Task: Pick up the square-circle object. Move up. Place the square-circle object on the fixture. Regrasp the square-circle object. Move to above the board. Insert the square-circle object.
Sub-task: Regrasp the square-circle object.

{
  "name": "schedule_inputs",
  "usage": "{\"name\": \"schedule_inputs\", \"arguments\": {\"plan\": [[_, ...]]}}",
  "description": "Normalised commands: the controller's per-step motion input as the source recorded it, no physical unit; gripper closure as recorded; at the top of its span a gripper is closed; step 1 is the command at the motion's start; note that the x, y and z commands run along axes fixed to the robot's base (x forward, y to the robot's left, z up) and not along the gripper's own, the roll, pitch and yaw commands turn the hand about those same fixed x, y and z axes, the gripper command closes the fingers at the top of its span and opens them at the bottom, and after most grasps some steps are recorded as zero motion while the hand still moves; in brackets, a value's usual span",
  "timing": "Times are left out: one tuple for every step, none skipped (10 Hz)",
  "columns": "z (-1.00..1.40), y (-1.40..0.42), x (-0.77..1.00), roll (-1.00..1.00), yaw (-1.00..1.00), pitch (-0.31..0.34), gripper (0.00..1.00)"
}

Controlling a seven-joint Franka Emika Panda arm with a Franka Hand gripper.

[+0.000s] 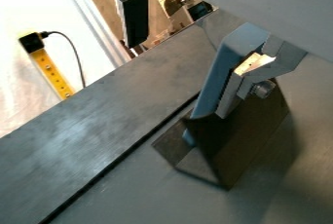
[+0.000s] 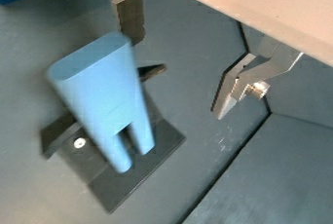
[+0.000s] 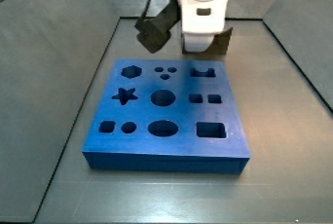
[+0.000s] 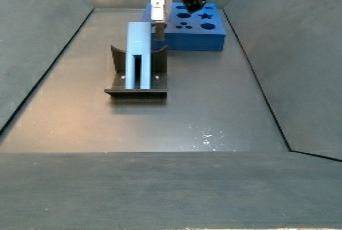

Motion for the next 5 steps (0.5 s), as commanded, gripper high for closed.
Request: {"name": "schedule_inputs", "arguments": {"plan": [[-0.04,0.00,0.75,0.04,-0.05,0.105,0.00],[-0.04,0.00,0.62,0.05,-0.02,0.118,0.00],[-0.03,0.00,0.53,0.05,0.01,0.126,0.00],[-0.04,0.00,0.47,0.06,0.02,0.132,0.00],[-0.03,-0.01,0.37,0.07,0.04,0.142,0.00]]}}
